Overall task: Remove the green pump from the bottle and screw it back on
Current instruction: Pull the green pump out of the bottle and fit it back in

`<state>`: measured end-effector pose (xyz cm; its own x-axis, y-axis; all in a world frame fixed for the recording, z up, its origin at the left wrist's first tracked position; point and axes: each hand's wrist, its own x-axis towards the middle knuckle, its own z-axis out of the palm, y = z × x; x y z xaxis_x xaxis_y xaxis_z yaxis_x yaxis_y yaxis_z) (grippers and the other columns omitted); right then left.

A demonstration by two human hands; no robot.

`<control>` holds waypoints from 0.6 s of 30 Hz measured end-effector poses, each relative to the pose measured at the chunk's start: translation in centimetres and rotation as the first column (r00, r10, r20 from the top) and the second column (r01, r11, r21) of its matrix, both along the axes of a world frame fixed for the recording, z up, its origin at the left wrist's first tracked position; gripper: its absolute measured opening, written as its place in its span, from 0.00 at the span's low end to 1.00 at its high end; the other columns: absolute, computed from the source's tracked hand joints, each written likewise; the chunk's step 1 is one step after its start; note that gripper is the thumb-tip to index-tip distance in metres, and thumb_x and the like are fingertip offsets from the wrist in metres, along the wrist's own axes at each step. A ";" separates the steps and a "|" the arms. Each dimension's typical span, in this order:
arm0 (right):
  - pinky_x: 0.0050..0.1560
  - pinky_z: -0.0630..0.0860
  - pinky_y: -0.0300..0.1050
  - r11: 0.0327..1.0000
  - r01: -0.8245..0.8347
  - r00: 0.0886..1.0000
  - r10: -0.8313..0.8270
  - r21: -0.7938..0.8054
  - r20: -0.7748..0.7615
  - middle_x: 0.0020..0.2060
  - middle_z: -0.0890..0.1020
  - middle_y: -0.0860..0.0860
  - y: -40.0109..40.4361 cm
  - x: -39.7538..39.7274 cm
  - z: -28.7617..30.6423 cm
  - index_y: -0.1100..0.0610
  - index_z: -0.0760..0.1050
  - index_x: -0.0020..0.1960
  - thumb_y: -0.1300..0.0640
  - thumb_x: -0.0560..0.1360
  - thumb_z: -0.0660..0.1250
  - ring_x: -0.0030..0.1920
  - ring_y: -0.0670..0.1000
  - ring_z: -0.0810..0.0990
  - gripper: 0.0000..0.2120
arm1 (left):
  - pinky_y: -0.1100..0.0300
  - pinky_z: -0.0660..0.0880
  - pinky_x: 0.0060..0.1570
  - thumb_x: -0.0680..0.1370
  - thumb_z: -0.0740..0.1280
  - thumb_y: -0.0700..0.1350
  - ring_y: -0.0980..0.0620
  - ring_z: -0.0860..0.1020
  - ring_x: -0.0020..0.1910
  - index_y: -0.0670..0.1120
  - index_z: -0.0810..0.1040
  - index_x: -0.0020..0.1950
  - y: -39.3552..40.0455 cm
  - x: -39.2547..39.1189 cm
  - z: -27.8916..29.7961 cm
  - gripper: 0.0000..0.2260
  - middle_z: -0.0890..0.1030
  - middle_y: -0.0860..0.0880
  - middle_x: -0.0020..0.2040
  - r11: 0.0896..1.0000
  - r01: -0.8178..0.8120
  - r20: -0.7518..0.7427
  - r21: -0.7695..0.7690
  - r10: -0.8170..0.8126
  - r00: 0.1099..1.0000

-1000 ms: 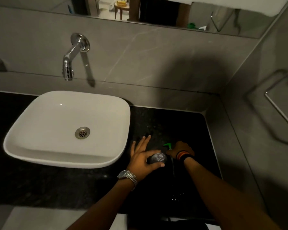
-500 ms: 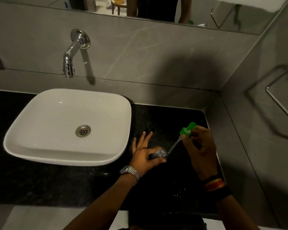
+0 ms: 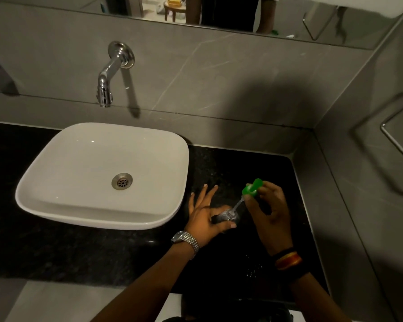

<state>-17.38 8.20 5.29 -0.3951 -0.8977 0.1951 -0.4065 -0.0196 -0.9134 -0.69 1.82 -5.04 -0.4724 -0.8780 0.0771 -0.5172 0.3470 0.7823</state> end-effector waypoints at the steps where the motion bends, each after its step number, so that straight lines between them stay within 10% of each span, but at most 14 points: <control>1: 0.61 0.78 0.49 0.999 -0.019 1.000 0.019 0.037 -0.020 0.59 0.74 0.46 0.1 0.0 -1.0 0.54 0.81 0.53 0.56 0.72 0.73 0.60 0.45 0.78 0.10 | 0.47 0.29 0.76 0.70 0.72 0.68 0.60 0.38 0.80 0.62 0.81 0.63 0.0 0.0 0.0 0.23 0.53 0.58 0.83 1.000 0.002 0.008 0.000 -0.002 1.000; 13: 0.67 0.70 0.45 0.962 -0.190 0.928 0.241 0.194 -0.286 0.74 0.66 0.48 0.4 -0.5 -5.1 0.46 0.79 0.62 0.53 0.68 0.76 0.68 0.45 0.69 0.22 | 0.48 0.32 0.77 0.71 0.63 0.69 0.54 0.43 0.82 0.65 0.78 0.66 0.1 -0.1 -0.1 0.25 0.56 0.54 0.83 0.999 0.000 0.052 -0.054 0.003 0.999; 18: 0.61 0.76 0.53 0.970 -0.108 0.899 0.189 0.219 -0.395 0.61 0.77 0.47 -0.5 -0.7 -4.7 0.49 0.82 0.47 0.47 0.64 0.77 0.60 0.47 0.76 0.13 | 0.44 0.35 0.78 0.68 0.65 0.71 0.53 0.46 0.82 0.62 0.83 0.59 0.2 -0.2 0.0 0.24 0.58 0.54 0.82 0.999 -0.006 0.018 -0.049 0.007 1.000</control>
